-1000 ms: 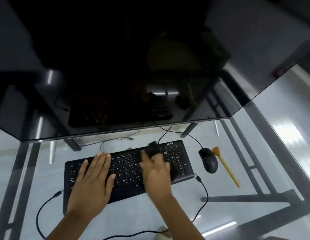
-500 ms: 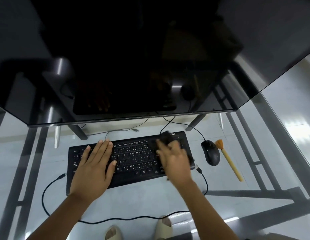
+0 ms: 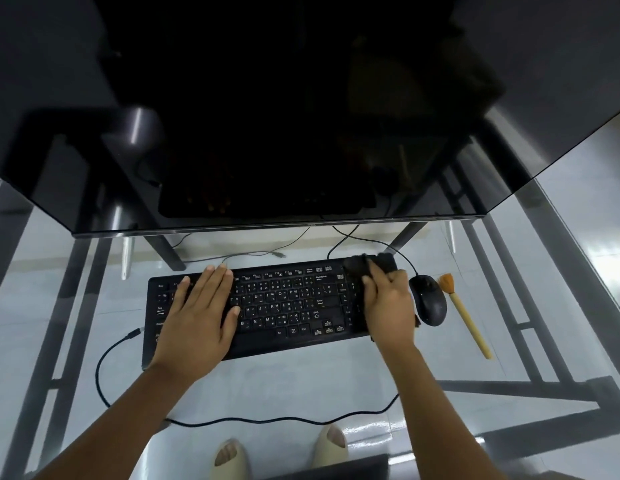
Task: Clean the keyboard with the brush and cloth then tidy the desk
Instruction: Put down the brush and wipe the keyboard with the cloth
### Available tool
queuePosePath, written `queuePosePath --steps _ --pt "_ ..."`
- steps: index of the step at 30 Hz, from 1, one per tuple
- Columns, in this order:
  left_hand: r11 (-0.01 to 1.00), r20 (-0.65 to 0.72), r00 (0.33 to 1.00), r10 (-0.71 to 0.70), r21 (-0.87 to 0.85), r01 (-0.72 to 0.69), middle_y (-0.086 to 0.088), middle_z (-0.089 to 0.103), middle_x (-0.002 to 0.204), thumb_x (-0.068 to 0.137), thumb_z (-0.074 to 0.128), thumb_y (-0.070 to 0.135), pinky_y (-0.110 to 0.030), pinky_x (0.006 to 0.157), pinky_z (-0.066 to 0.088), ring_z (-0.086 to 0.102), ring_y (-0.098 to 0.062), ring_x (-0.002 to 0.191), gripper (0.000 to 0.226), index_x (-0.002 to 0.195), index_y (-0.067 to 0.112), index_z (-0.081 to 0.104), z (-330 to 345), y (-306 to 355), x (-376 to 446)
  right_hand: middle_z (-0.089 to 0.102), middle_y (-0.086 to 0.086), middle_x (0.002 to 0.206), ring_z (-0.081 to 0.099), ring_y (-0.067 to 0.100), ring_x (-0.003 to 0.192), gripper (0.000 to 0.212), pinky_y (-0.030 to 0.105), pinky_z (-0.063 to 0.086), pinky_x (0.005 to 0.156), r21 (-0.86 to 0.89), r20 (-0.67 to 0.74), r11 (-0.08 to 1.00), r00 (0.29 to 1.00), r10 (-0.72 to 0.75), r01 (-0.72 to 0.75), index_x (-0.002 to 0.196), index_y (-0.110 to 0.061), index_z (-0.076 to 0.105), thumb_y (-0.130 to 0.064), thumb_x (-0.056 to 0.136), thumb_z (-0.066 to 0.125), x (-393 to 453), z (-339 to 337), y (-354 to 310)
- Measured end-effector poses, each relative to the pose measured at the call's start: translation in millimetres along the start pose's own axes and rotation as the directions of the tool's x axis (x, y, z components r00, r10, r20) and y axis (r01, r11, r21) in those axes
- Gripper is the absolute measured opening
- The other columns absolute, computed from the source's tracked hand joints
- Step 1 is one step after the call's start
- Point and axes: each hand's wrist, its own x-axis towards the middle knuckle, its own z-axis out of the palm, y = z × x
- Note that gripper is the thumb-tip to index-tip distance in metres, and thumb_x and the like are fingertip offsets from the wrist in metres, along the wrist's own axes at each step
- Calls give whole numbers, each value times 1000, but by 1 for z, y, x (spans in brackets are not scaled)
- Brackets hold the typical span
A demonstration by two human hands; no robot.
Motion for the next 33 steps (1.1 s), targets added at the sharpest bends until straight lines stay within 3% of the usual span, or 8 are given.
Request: queuePosePath --steps 5,8,13,20,25,27,29,33 --pt "999 49 997 -53 -12 53 -9 28 157 98 20 45 -54 118 12 17 -23 148 63 149 9 31 6 42 17 53 7 87 45 20 59 37 33 49 60 42 67 982 980 -186 183 123 -22 64 -22 87 68 -41 11 -41" --pt "995 57 994 -94 -12 95 -8 22 159 99 17 46 -54 118 9 12 -25 149 63 151 11 25 15 51 17 51 -1 88 47 16 66 43 29 44 60 65 276 872 831 -482 485 126 -30 57 -29 84 67 -70 8 -45" --pt "998 63 996 -67 0 67 -7 22 159 100 16 48 -53 119 12 11 -24 149 64 152 12 23 15 46 14 53 7 92 54 20 59 35 36 55 57 41 64 997 995 -72 69 127 -17 61 -24 93 59 -40 -10 17" --pt "998 63 996 -67 15 66 -7 23 159 100 16 47 -54 118 13 12 -24 149 64 152 11 23 14 47 15 57 1 88 53 17 62 31 27 49 57 78 227 910 882 -413 407 118 -32 62 -33 87 58 -87 5 -42" --pt "998 57 996 -61 22 60 -7 23 159 100 17 46 -53 118 12 12 -24 149 63 152 11 23 16 47 15 55 12 86 53 24 59 29 39 53 58 49 -13 985 986 169 -168 119 -13 63 -24 94 54 -27 -8 5" --pt "998 53 997 -61 29 60 -8 23 159 100 17 46 -53 118 12 12 -25 149 63 152 10 23 16 47 14 50 10 90 48 24 69 33 33 43 68 28 -31 982 982 186 -185 126 -14 59 -17 93 55 -25 -1 -5" --pt "998 49 997 -59 30 57 -8 24 158 100 19 45 -54 118 13 13 -25 148 63 151 10 24 16 48 14 45 -1 94 42 18 81 31 26 25 72 31 20 999 999 43 -43 125 -23 58 -25 96 47 -36 10 -37" --pt "998 45 998 -54 25 53 -9 25 158 100 19 45 -53 118 13 14 -25 148 63 151 9 25 16 50 16 52 5 87 50 26 69 37 32 41 60 39 161 907 893 -420 419 126 -23 61 -23 90 52 -39 15 -52"
